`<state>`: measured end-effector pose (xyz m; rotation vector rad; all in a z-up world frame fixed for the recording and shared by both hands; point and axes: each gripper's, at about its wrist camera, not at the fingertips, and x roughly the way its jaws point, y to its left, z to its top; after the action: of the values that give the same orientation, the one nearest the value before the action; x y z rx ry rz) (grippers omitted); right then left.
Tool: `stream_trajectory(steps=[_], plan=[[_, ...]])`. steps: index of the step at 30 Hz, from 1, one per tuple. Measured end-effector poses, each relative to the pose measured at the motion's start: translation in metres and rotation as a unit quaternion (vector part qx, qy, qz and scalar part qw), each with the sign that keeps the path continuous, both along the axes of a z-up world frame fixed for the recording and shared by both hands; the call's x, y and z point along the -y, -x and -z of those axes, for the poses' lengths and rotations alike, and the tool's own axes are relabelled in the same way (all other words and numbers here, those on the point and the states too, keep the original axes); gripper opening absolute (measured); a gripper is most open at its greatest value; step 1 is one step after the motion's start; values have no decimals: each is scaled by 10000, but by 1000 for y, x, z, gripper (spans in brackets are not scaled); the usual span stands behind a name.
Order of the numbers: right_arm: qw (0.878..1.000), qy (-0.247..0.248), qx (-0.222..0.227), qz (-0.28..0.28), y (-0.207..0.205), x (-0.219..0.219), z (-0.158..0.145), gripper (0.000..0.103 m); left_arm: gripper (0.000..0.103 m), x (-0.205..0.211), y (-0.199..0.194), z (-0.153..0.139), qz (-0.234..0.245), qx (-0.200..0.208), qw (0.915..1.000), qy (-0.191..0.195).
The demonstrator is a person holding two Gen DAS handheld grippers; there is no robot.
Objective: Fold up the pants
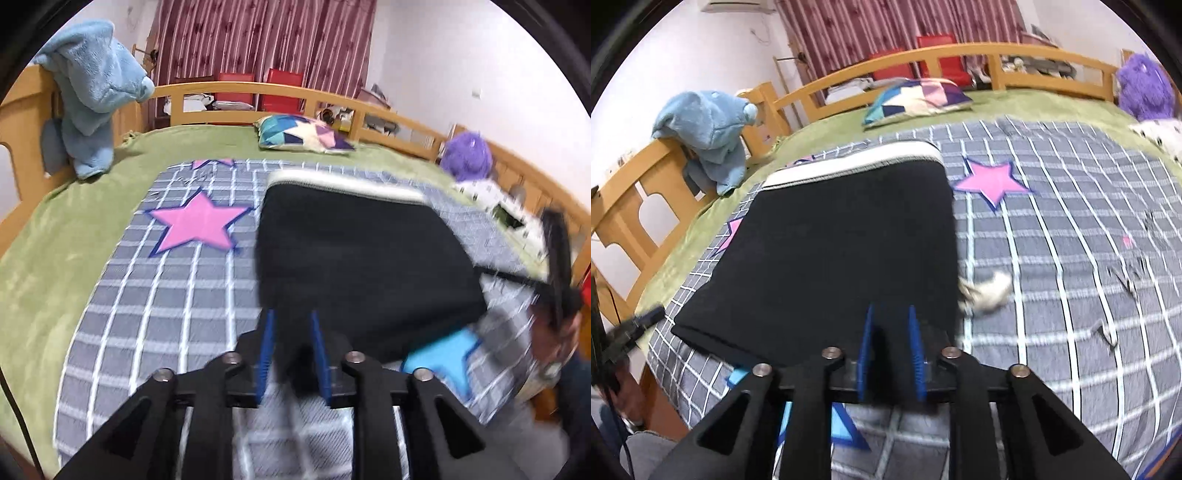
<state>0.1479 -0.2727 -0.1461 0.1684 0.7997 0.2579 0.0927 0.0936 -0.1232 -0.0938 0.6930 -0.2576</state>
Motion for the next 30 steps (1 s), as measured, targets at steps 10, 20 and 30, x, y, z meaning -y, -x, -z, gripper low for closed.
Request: stream_trajectory(steps=[10,20,30], plan=[[9977,556,-143,-363,-5,-11,7,18,23,49,-37,39,366,-516,9930,-996],[9938,575,791,-538,-110,-40,-47,47,36,75,-145,-21,114,61,9988,-474],[9962,777,2,-394,-192,-41,13,39,53,98,-246,43,-39,-486,9961,-732]])
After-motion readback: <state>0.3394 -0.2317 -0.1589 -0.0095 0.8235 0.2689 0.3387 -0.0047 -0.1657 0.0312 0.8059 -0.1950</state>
